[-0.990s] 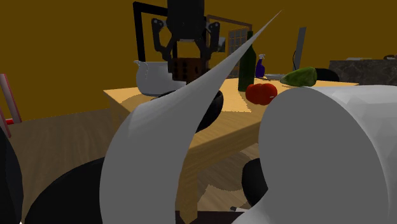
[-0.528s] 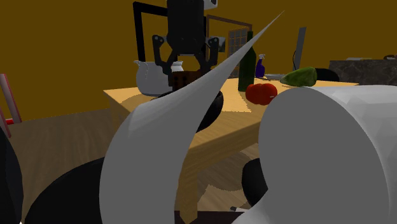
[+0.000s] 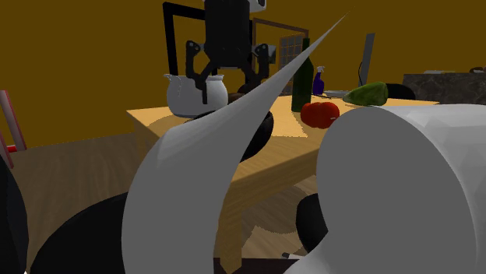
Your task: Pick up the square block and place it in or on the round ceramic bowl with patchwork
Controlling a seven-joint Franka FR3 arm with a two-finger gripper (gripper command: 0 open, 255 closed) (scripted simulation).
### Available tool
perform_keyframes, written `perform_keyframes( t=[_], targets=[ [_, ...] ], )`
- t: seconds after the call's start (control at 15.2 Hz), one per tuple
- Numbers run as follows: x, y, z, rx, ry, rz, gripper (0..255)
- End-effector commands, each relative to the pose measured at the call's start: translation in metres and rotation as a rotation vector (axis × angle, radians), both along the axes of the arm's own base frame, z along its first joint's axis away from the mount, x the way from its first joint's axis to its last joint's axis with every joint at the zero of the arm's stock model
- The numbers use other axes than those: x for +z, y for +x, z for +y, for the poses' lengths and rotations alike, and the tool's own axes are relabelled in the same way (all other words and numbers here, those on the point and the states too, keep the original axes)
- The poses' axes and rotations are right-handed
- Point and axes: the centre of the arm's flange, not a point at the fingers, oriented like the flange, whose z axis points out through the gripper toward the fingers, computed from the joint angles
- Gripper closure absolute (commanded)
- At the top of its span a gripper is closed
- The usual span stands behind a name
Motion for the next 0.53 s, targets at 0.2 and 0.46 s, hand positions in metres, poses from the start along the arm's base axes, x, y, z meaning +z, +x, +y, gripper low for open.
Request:
perform_keyframes(
  t=[0.2, 0.46],
  targets=[
    [0.0, 0.0, 0.0, 0.0, 0.0, 0.0, 0],
    [0.05, 0.0, 0.0, 0.0, 0.0, 0.0, 0]
  ],
)
